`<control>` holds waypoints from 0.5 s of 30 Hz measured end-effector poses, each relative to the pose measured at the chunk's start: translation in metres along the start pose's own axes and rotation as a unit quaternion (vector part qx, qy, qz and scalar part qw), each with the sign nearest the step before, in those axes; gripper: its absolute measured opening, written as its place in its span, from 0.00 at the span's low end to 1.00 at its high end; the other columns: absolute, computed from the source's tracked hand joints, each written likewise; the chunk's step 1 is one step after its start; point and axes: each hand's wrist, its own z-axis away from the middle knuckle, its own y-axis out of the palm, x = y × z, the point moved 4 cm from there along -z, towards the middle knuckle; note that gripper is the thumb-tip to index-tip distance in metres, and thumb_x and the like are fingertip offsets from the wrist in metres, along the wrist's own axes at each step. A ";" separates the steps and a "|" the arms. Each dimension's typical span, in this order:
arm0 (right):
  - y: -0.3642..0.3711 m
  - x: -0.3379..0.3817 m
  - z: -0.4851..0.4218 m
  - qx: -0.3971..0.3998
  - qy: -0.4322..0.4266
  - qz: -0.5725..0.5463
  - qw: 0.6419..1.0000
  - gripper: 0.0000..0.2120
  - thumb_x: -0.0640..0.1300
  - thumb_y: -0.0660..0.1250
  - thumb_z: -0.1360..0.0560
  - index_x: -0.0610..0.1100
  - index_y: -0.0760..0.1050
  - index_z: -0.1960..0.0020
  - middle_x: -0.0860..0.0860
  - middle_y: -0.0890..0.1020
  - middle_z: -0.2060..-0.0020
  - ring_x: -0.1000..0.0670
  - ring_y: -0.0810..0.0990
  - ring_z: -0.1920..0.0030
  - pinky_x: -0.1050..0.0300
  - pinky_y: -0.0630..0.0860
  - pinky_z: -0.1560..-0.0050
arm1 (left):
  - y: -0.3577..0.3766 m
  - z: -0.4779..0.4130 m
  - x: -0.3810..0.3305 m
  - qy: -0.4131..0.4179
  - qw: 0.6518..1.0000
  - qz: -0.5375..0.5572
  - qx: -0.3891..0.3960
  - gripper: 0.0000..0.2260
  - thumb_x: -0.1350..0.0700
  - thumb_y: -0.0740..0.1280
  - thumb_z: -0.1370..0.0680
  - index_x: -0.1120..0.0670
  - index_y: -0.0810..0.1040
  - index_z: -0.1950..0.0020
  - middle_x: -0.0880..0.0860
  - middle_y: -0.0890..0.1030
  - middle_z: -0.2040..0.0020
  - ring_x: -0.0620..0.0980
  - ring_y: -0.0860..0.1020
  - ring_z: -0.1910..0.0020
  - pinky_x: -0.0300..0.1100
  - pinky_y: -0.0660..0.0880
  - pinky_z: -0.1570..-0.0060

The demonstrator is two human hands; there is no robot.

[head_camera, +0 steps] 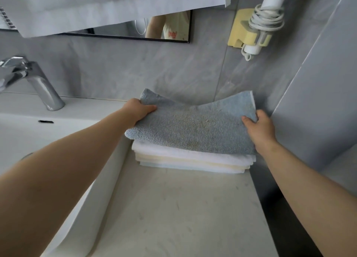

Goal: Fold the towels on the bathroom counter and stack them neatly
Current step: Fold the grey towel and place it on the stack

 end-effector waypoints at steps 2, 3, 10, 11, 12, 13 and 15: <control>0.009 -0.007 -0.011 0.010 0.004 0.013 1.000 0.07 0.42 0.64 0.22 0.39 0.73 0.47 0.48 0.76 0.55 0.49 0.74 0.57 0.59 0.67 0.58 | 0.009 -0.013 0.004 -0.006 1.000 -0.026 -0.002 0.25 0.45 0.67 0.25 0.63 0.72 0.37 0.59 0.75 0.47 0.56 0.73 0.53 0.44 0.69 0.55; 0.013 -0.011 -0.016 0.016 0.006 0.019 1.000 0.08 0.42 0.63 0.22 0.38 0.72 0.45 0.48 0.76 0.55 0.49 0.74 0.56 0.58 0.68 0.57 | 0.014 -0.018 0.006 -0.008 0.999 -0.038 -0.004 0.26 0.45 0.67 0.24 0.64 0.71 0.37 0.60 0.75 0.47 0.57 0.74 0.52 0.44 0.69 0.55; 0.029 -0.046 -0.028 0.055 0.055 0.075 0.994 0.08 0.46 0.59 0.20 0.41 0.70 0.48 0.46 0.76 0.52 0.45 0.75 0.54 0.54 0.70 0.55 | 0.030 -0.033 0.025 -0.028 0.998 -0.061 0.015 0.28 0.47 0.63 0.22 0.63 0.62 0.30 0.62 0.72 0.37 0.59 0.72 0.40 0.45 0.69 0.47; 0.030 -0.050 -0.027 0.056 0.059 0.082 0.993 0.09 0.46 0.59 0.20 0.41 0.70 0.48 0.46 0.76 0.52 0.44 0.75 0.53 0.53 0.71 0.54 | 0.032 -0.033 0.029 -0.035 0.997 -0.064 0.031 0.29 0.47 0.63 0.22 0.62 0.59 0.28 0.61 0.71 0.36 0.59 0.71 0.40 0.45 0.68 0.49; 0.030 -0.054 -0.027 0.057 0.064 0.090 0.992 0.09 0.47 0.59 0.20 0.40 0.70 0.48 0.45 0.76 0.53 0.43 0.75 0.53 0.53 0.71 0.54 | 0.034 -0.032 0.032 -0.035 0.996 -0.060 0.049 0.28 0.49 0.62 0.21 0.60 0.57 0.27 0.61 0.70 0.35 0.57 0.71 0.41 0.45 0.67 0.50; 0.030 -0.056 -0.027 0.059 0.066 0.095 0.992 0.09 0.46 0.58 0.20 0.40 0.70 0.48 0.45 0.76 0.53 0.43 0.75 0.53 0.54 0.70 0.55 | 0.037 -0.032 0.034 -0.030 0.996 -0.046 0.064 0.27 0.51 0.62 0.21 0.57 0.55 0.26 0.61 0.69 0.34 0.56 0.71 0.43 0.45 0.67 0.51; 0.031 -0.060 -0.026 0.064 0.078 0.102 0.990 0.09 0.45 0.58 0.20 0.41 0.70 0.45 0.45 0.75 0.52 0.43 0.75 0.53 0.56 0.67 0.56 | 0.041 -0.031 0.037 -0.007 0.997 -0.005 0.080 0.28 0.56 0.60 0.20 0.51 0.51 0.24 0.59 0.68 0.32 0.54 0.71 0.47 0.44 0.70 0.53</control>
